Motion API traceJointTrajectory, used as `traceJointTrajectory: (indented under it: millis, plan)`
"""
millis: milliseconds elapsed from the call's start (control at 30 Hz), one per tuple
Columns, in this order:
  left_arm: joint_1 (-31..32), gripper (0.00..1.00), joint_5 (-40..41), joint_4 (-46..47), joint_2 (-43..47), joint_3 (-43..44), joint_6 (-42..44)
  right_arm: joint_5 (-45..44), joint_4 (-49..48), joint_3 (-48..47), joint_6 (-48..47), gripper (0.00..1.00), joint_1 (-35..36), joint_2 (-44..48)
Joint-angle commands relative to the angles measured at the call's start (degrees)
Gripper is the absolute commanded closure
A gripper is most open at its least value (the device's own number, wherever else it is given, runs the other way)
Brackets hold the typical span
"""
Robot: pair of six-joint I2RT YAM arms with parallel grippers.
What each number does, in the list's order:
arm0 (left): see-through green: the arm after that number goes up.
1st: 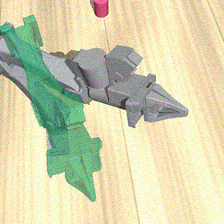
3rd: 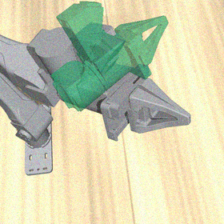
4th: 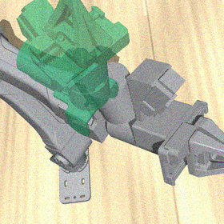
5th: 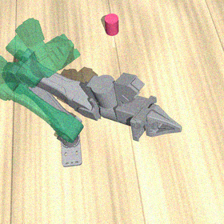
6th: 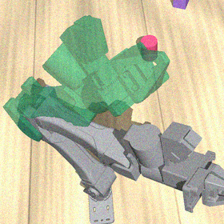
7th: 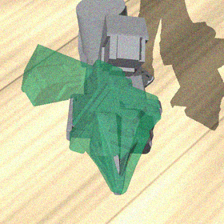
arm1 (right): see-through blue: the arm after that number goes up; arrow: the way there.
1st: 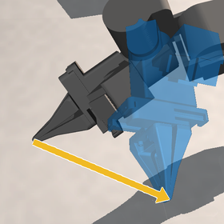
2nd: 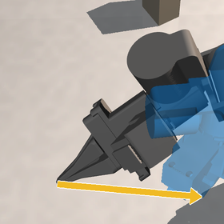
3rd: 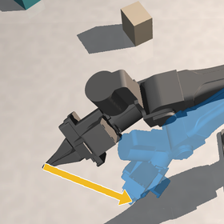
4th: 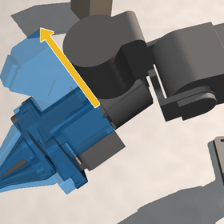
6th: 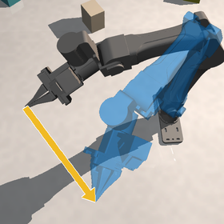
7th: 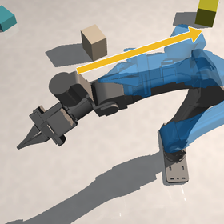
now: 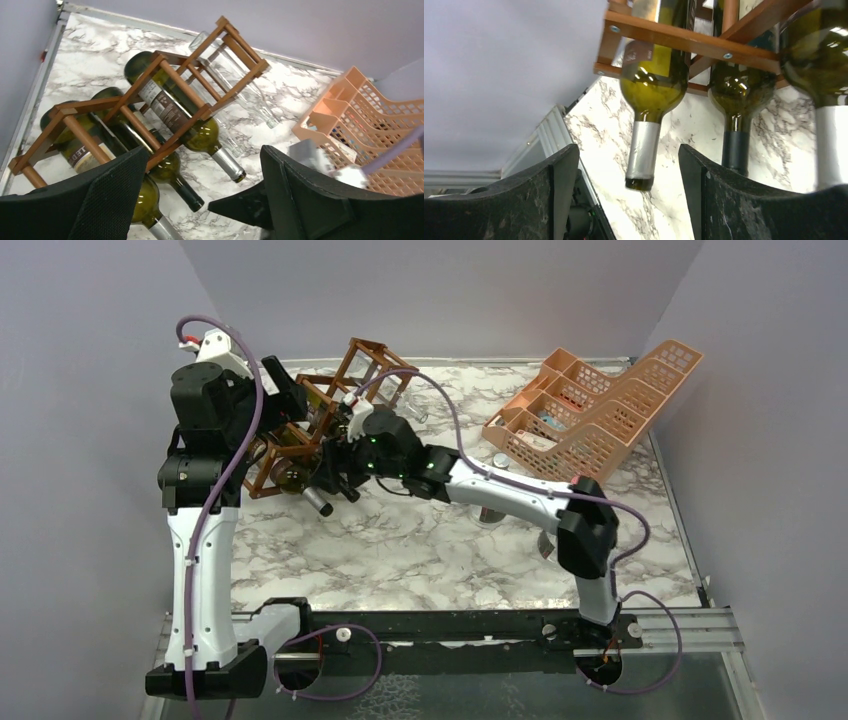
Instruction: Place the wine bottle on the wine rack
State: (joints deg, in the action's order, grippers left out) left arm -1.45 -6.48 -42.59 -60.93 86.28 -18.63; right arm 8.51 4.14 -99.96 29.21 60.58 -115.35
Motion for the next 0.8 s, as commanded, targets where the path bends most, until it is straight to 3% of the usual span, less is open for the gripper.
traceJointTrajectory:
  millis: [0, 300, 600, 767]
  plan:
    - [2.01, 0.11, -5.7, 0.82, 2.17, 2.32, 4.03, -7.13, -3.71, 7.06, -4.81, 0.25, -0.51, 10.41]
    - [7.65, 0.08, -10.17, 3.15, 6.37, -1.86, 7.86, -27.99, 8.67, 21.55, -9.91, 0.25, -0.57, 30.56]
    - [15.28, 0.01, -6.63, 5.14, 12.98, -7.76, 11.87, -38.96, 34.02, 25.51, -5.78, 0.25, -0.59, 48.0]
    - [18.05, 0.01, -7.37, 8.38, 18.03, -13.8, 13.28, -44.18, 42.43, 27.3, -3.11, 0.25, -0.56, 54.91]
